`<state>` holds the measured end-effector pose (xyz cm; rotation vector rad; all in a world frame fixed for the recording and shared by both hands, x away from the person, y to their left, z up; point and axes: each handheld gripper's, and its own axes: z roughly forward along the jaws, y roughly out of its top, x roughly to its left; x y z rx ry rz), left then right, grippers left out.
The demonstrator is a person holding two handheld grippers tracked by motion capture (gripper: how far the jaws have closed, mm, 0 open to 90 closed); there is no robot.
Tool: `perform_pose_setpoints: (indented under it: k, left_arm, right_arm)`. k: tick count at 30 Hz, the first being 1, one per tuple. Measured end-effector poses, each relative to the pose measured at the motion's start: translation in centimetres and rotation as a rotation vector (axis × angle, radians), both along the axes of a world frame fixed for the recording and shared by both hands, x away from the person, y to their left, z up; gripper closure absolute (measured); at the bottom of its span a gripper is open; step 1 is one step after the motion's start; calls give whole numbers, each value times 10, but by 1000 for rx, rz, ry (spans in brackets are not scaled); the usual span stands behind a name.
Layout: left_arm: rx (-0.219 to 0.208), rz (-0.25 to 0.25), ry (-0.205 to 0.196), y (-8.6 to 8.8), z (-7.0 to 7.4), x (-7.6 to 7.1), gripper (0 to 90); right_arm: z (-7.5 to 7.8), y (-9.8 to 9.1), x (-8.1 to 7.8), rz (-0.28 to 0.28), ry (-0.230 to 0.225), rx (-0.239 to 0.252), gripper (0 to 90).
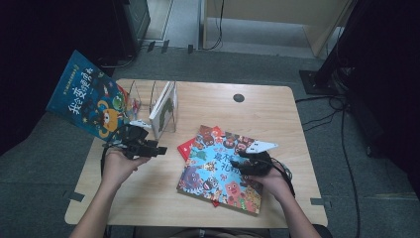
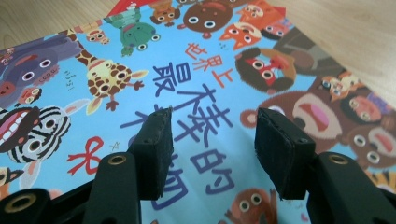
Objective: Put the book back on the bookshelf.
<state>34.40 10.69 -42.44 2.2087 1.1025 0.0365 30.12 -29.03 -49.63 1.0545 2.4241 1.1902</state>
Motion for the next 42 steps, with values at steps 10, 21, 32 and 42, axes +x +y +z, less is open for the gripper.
perform_pose_setpoints:
  k: [10,21,32,42]
  left_arm:
    - [-2,-68,14,-28,-18,7,527]
    - [-21,-88,-16,-45,-34,9,621]
    - [-8,-117,-12,-60,-53,20,645]
    - [-8,-126,-17,-65,-66,26,643]
  right_arm:
    - [-5,-10,-12,-32,5,11,497]
    - [-6,-27,-20,-75,3,21,537]
    - [-6,-35,-26,-107,2,29,515]
    - [-6,-38,-28,-125,14,40,538]
